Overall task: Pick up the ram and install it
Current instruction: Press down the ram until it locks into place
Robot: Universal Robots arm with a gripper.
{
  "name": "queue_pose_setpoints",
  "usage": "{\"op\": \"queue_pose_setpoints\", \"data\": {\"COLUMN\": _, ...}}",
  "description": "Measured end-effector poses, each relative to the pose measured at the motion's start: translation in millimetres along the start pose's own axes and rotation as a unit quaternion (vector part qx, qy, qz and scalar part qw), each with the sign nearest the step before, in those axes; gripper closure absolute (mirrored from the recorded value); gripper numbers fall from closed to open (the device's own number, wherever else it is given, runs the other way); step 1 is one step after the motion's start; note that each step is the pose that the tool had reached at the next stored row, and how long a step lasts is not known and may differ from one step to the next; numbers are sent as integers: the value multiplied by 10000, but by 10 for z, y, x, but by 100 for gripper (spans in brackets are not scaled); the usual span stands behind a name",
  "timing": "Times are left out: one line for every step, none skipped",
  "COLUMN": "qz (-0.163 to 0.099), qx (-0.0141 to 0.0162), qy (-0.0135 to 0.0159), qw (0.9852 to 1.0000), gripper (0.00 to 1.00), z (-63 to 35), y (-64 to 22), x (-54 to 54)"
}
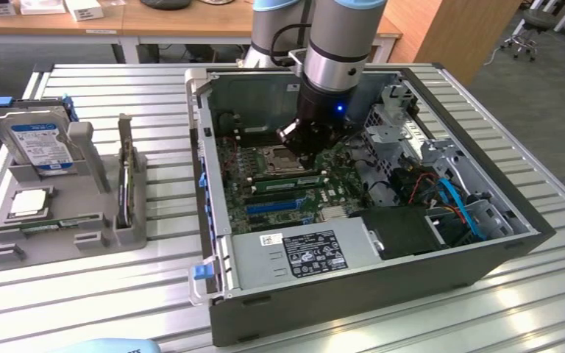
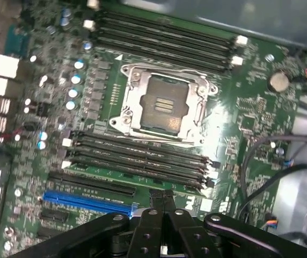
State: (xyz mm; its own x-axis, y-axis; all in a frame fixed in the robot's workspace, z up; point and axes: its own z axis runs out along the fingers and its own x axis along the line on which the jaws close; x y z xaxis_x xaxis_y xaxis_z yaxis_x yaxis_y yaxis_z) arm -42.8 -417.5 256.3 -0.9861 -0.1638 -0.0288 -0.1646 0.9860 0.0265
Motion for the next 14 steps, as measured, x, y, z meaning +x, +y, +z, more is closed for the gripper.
{"op": "queue_pose_setpoints", "data": {"qz": 90, "qx": 2, "qy": -2, "qw": 10000, "gripper": 90, "z": 1, "y": 0, "x": 0}}
{"op": "queue_pose_setpoints", "data": {"qz": 179, "qx": 5, "qy": -5, "qw": 9998, "gripper": 90, "z": 2, "y": 0, "x": 0}}
{"op": "queue_pose_setpoints", "data": {"qz": 270, "qx": 8, "qy": -7, "qw": 9996, "gripper": 90, "z": 2, "y": 0, "x": 0}}
{"op": "queue_pose_setpoints", "data": {"qz": 359, "qx": 10, "qy": -10, "qw": 9994, "gripper": 90, "z": 3, "y": 0, "x": 0}}
{"op": "queue_pose_setpoints", "data": {"qz": 455, "qx": 13, "qy": -12, "qw": 9990, "gripper": 90, "z": 4, "y": 0, "x": 0}}
{"op": "queue_pose_setpoints", "data": {"qz": 545, "qx": 15, "qy": -14, "qw": 9985, "gripper": 90, "z": 5, "y": 0, "x": 0}}
{"op": "queue_pose_setpoints", "data": {"qz": 621, "qx": 17, "qy": -16, "qw": 9981, "gripper": 90, "z": 6, "y": 0, "x": 0}}
{"op": "queue_pose_setpoints", "data": {"qz": 644, "qx": 18, "qy": -17, "qw": 9979, "gripper": 90, "z": 6, "y": 0, "x": 0}}
{"op": "queue_pose_setpoints", "data": {"qz": 646, "qx": 19, "qy": -17, "qw": 9979, "gripper": 90, "z": 6, "y": 0, "x": 0}}
{"op": "queue_pose_setpoints", "data": {"qz": 647, "qx": 19, "qy": -17, "qw": 9979, "gripper": 90, "z": 6, "y": 0, "x": 1}}
{"op": "queue_pose_setpoints", "data": {"qz": 648, "qx": 19, "qy": -17, "qw": 9979, "gripper": 90, "z": 6, "y": 0, "x": 3}}
{"op": "queue_pose_setpoints", "data": {"qz": 647, "qx": 18, "qy": -18, "qw": 9979, "gripper": 90, "z": 6, "y": 1, "x": 4}}
{"op": "queue_pose_setpoints", "data": {"qz": 647, "qx": 18, "qy": -18, "qw": 9979, "gripper": 90, "z": 6, "y": 1, "x": 5}}
{"op": "queue_pose_setpoints", "data": {"qz": 648, "qx": 18, "qy": -18, "qw": 9979, "gripper": 90, "z": 6, "y": 2, "x": 8}}
